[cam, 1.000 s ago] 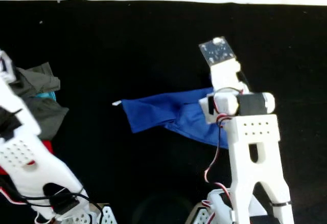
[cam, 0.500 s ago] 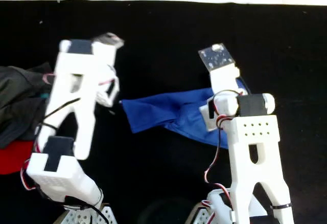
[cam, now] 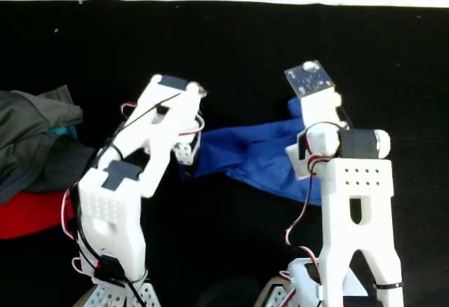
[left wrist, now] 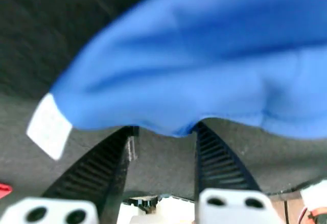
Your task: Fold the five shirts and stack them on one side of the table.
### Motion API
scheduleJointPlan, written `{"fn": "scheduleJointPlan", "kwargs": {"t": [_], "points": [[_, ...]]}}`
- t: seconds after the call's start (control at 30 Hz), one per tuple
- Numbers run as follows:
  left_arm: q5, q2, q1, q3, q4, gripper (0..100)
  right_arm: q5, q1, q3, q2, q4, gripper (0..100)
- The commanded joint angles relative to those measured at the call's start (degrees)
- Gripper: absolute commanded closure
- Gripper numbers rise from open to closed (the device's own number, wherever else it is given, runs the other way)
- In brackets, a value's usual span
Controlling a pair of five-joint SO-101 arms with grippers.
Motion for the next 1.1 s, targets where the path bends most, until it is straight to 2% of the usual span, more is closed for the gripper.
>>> {"fn": "scheduleJointPlan", "kwargs": {"t": [0.0,0.17,0.4,0.47,0.57,0.7,0.83,0.97,1.07], "points": [[1.93,0.92,0.66,-5.14,0.00,79,0.70,1.10,-0.04,-1.45,0.40,78.3],[3.25,1.63,0.57,-9.54,3.34,78,0.70,1.10,-0.04,-1.45,0.40,78.3],[3.08,1.71,0.40,-6.37,-2.81,78,0.70,1.10,1.63,-1.45,-0.22,78.3],[3.08,1.71,0.40,-5.49,-2.81,82,0.70,1.01,4.70,-1.45,-2.68,78.3],[3.16,1.63,0.31,-5.49,-2.90,98,0.62,1.19,9.80,-1.45,-9.27,78.3],[3.25,0.92,-0.04,-6.64,-2.64,99,0.35,1.19,12.26,-1.45,-14.55,78.3],[3.25,-1.27,-3.65,-15.16,3.08,99,0.00,1.19,11.91,-1.54,-15.16,78.3],[3.25,-5.14,-8.40,-27.38,9.85,99,-7.03,1.10,6.20,-0.66,-15.96,77.8],[3.34,-6.64,-10.95,-33.80,13.80,99,-8.79,-0.66,1.01,5.14,-15.96,77.8]]}}
